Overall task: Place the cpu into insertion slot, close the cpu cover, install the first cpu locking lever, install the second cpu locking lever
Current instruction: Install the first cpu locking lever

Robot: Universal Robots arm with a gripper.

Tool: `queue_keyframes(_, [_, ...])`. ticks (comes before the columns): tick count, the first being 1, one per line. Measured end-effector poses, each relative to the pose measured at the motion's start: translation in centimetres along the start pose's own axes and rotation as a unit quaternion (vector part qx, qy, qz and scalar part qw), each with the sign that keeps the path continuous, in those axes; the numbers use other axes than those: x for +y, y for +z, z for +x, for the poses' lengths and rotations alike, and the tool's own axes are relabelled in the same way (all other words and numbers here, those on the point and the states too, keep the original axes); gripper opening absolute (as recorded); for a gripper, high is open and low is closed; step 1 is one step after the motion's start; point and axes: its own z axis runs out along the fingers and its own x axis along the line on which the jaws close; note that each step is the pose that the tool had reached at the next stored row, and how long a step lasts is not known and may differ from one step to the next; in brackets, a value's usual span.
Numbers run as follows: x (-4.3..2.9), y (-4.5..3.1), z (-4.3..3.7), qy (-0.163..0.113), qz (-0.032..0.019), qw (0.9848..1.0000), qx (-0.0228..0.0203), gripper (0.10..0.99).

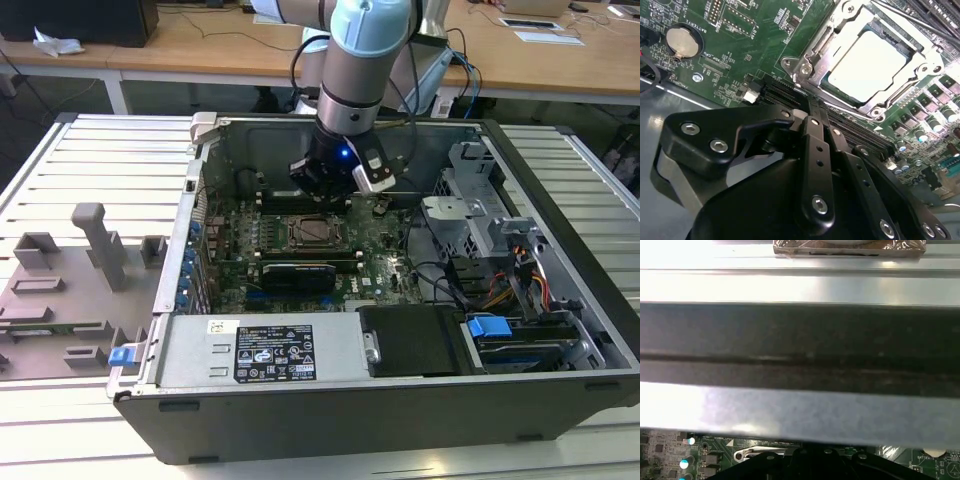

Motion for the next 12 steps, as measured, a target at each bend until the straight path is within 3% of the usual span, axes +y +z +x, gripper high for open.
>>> queue_keyframes(4, [-0.57,0.14,-0.16,0.0,-0.0001,1.0,0.0012,0.106])
queue_keyframes(9, [-0.64,0.29,-0.29,0.0,-0.0005,1.0,0.0023,0.106])
queue_keyframes(12, [-0.57,-0.11,-0.27,0.0,-0.0008,1.0,0.0021,0.106])
